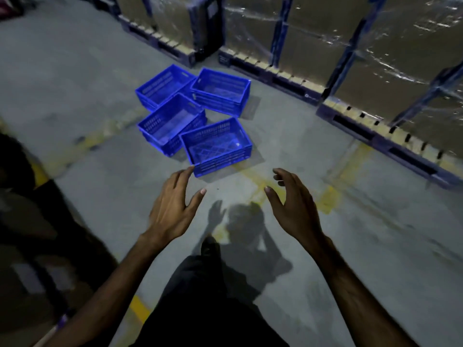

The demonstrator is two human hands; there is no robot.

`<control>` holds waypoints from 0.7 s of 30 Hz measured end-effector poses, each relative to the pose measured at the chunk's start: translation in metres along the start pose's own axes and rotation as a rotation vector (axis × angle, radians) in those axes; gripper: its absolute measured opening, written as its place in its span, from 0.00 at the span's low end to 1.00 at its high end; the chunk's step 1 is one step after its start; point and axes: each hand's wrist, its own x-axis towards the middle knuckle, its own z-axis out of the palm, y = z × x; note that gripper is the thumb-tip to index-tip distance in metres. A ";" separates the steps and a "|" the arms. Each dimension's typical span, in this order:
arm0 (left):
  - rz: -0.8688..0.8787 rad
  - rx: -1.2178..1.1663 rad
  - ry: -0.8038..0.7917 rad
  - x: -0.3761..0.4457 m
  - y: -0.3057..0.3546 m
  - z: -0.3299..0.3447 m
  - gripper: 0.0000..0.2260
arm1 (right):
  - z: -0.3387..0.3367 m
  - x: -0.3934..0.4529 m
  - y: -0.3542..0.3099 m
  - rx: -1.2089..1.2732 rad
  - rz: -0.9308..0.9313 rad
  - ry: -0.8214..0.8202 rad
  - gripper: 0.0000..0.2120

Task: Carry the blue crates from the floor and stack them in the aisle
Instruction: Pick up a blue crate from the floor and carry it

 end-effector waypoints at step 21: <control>-0.127 -0.117 -0.069 0.243 -0.125 0.041 0.28 | 0.133 0.267 0.006 -0.029 0.124 -0.160 0.20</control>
